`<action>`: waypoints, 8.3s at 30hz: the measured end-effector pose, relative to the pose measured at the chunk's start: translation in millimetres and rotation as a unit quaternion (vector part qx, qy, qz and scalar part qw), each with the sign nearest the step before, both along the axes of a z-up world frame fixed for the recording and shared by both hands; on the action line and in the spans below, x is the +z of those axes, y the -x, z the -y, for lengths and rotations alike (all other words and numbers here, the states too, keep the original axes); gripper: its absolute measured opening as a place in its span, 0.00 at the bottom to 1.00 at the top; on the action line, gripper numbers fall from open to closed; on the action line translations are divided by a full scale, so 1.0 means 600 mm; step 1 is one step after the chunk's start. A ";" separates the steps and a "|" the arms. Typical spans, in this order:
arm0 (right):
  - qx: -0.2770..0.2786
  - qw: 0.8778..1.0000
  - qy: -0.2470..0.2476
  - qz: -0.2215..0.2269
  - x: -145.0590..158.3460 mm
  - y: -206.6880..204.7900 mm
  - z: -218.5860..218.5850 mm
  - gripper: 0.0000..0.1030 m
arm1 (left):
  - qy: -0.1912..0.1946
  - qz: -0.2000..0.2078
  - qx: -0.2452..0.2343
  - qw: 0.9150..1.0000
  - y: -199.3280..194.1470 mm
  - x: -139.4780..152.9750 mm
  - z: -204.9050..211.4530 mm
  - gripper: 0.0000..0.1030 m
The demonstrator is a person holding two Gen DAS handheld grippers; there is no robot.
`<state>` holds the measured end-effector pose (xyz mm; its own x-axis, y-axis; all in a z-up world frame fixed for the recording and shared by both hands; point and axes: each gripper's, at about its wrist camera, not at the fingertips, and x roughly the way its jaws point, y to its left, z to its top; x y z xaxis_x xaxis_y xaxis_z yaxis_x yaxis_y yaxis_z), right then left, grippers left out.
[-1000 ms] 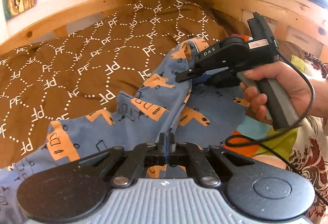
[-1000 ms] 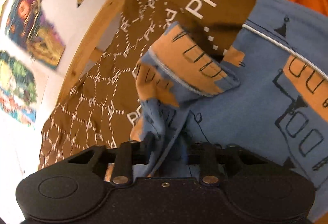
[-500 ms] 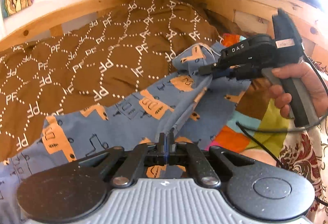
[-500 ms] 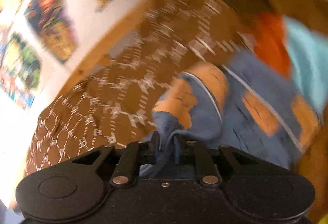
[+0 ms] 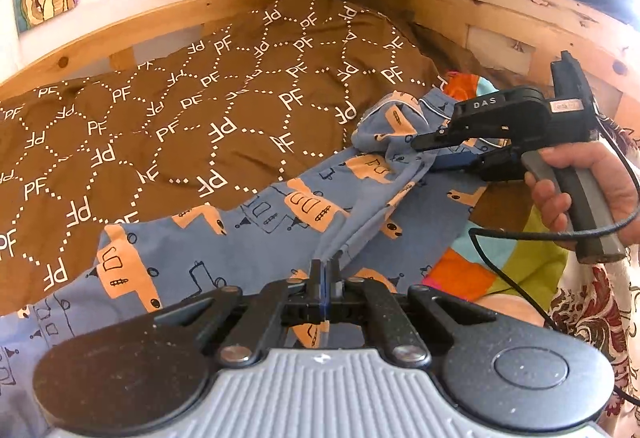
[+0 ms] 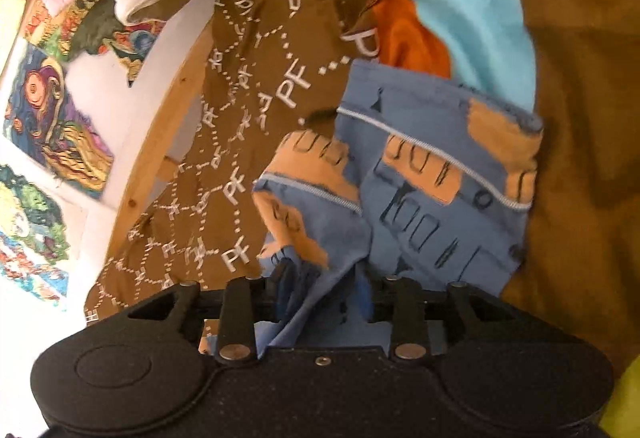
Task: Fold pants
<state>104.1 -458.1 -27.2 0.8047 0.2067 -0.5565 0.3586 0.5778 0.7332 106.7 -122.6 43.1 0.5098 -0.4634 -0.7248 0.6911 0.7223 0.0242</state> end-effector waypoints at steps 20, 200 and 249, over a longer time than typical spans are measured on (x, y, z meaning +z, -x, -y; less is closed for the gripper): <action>0.047 0.957 0.287 0.004 0.073 0.065 -0.042 0.05 | -0.008 -0.066 -0.085 0.994 0.009 -0.048 0.033 0.00; 0.219 0.859 0.462 -0.007 0.015 -0.113 -0.083 0.56 | -0.111 0.064 -0.008 0.992 -0.135 -0.098 0.096 0.96; -0.072 0.976 0.208 -0.009 0.045 0.074 0.015 0.57 | 0.012 -0.027 -0.050 0.998 -0.229 -0.057 0.351 1.00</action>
<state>59.5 -467.0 -0.2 0.7985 -0.1536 -0.5820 0.4678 0.7669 0.4394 244.4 -333.2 8.6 0.4209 -0.5269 -0.7384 0.7592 0.6501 -0.0312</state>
